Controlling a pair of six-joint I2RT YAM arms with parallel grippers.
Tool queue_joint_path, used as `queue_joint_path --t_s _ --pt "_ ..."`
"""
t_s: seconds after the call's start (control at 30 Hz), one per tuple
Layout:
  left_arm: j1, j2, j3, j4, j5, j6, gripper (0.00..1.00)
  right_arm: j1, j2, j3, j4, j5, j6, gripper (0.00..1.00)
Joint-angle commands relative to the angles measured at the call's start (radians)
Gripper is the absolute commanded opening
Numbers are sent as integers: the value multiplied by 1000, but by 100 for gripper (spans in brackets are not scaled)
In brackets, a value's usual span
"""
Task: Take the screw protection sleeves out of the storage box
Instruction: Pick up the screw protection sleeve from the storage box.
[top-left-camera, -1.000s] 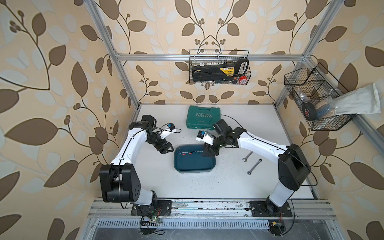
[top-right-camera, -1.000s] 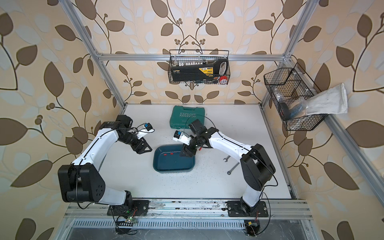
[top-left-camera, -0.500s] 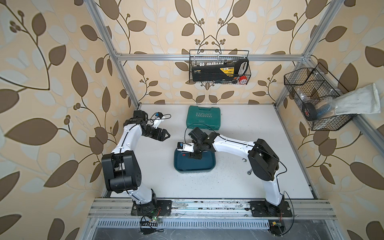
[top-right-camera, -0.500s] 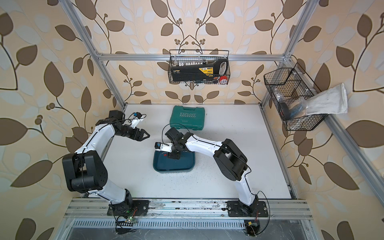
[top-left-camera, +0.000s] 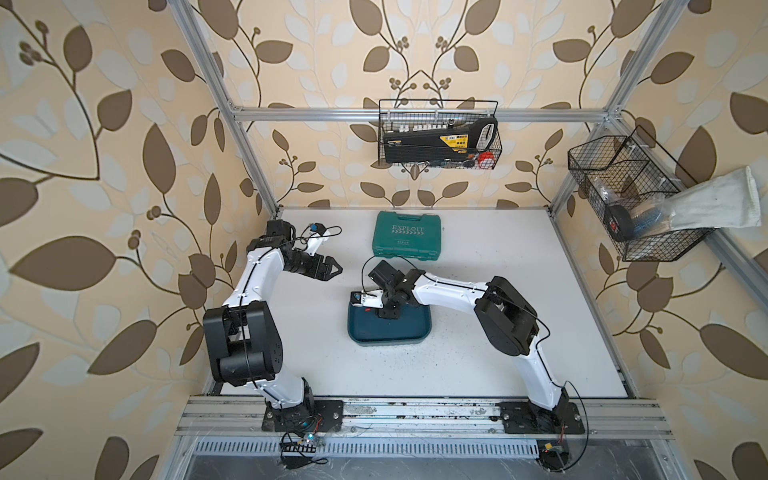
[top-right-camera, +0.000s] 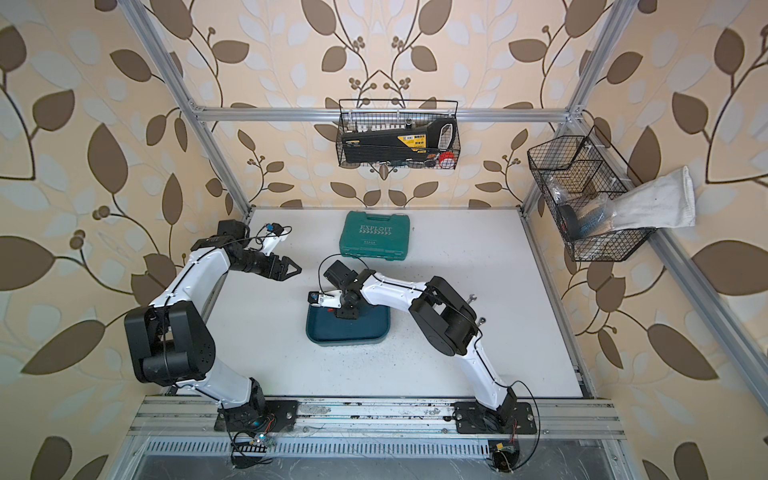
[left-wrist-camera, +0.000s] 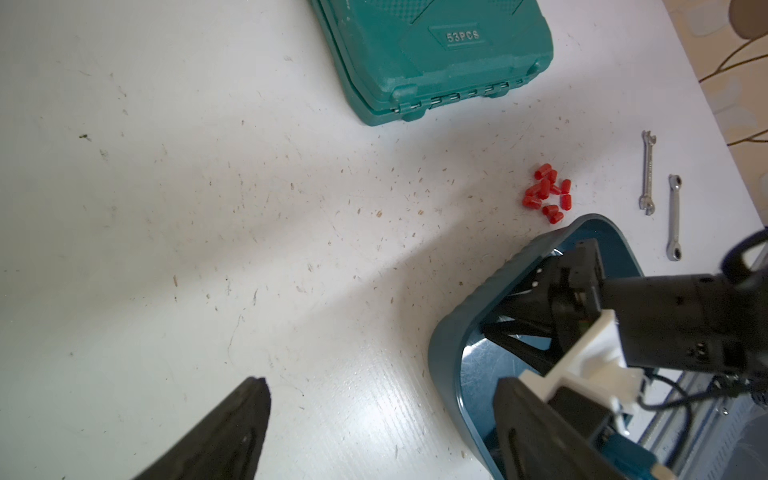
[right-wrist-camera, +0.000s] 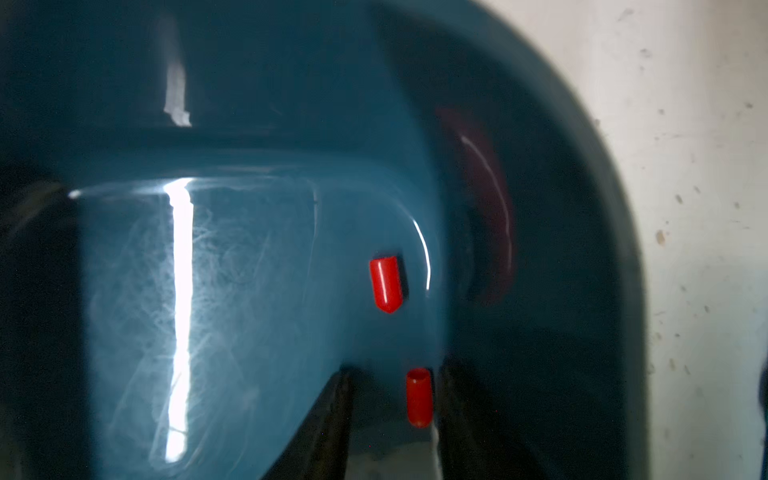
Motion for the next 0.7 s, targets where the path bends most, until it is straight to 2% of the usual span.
queue_joint_path --t_s 0.0,0.2,0.67 --pt "4 -45 25 -27 80 17 90 9 32 25 -6 49 -22 37" --pt "4 -51 25 -37 98 27 90 11 45 18 -17 60 -23 33" --pt "4 -70 45 -59 106 33 91 12 -12 -16 -41 36 20 4"
